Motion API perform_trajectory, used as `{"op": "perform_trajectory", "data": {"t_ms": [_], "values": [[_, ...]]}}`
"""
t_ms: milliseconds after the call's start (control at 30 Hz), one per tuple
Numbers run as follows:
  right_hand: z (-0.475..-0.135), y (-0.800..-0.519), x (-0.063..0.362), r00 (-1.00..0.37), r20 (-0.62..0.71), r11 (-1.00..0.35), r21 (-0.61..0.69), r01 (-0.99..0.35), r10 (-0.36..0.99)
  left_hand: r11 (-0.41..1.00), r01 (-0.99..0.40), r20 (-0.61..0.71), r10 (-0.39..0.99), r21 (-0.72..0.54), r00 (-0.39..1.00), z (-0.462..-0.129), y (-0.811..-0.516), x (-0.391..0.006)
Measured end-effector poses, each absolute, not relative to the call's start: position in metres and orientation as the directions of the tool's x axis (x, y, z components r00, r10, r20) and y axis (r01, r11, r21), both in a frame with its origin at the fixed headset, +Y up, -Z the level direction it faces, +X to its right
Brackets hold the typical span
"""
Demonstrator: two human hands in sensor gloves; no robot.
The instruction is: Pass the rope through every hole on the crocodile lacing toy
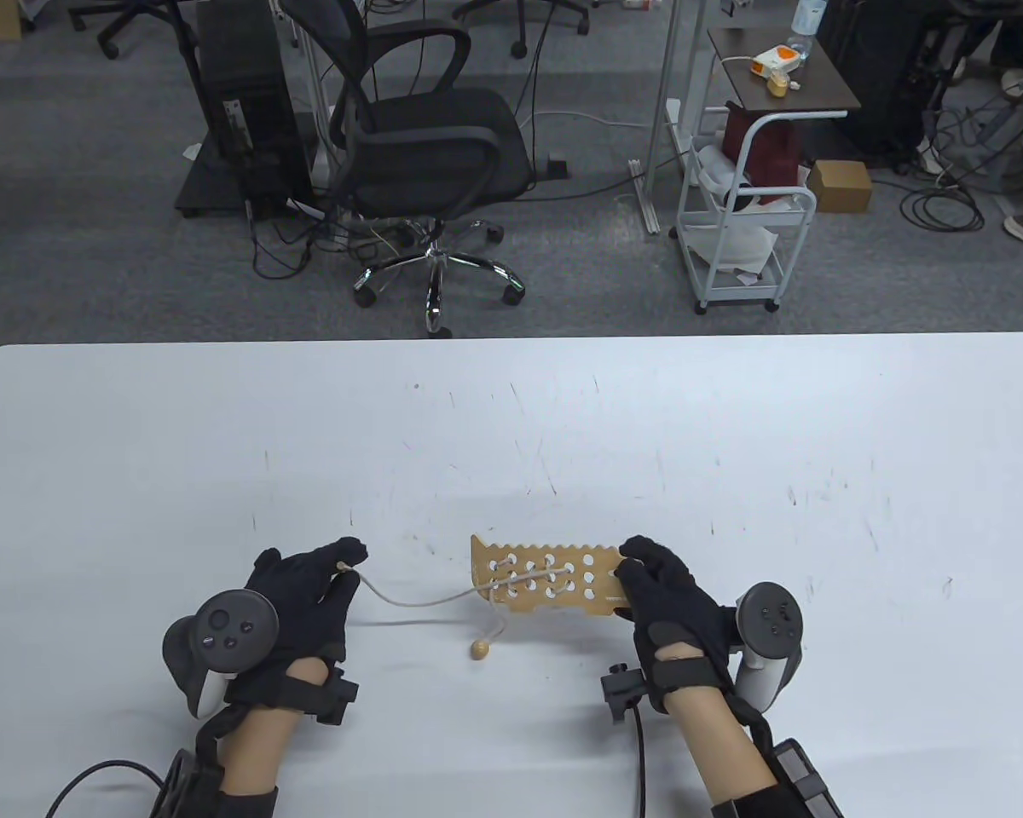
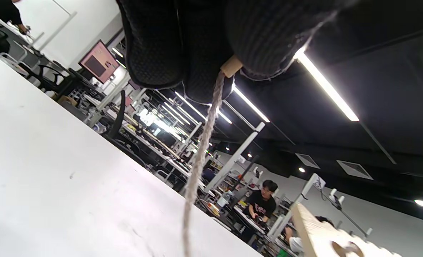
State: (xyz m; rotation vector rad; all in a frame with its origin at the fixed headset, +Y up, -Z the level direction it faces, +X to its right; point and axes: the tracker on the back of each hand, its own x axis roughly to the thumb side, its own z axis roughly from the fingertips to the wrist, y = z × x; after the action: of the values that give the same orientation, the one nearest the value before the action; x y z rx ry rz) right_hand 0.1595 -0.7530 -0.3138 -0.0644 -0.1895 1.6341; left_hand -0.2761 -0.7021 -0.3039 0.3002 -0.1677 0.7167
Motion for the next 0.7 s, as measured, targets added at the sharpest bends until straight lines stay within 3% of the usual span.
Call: {"op": "perform_trajectory", "data": {"t_ms": [700], "values": [[-0.309, -0.75, 0.14, -0.117, 0.114, -0.107, -0.091, -0.99, 0.987, 0.775, -0.631, 0.435, 0.553, 0.046, 0.711, -0.289, -0.7, -0.225]]}}
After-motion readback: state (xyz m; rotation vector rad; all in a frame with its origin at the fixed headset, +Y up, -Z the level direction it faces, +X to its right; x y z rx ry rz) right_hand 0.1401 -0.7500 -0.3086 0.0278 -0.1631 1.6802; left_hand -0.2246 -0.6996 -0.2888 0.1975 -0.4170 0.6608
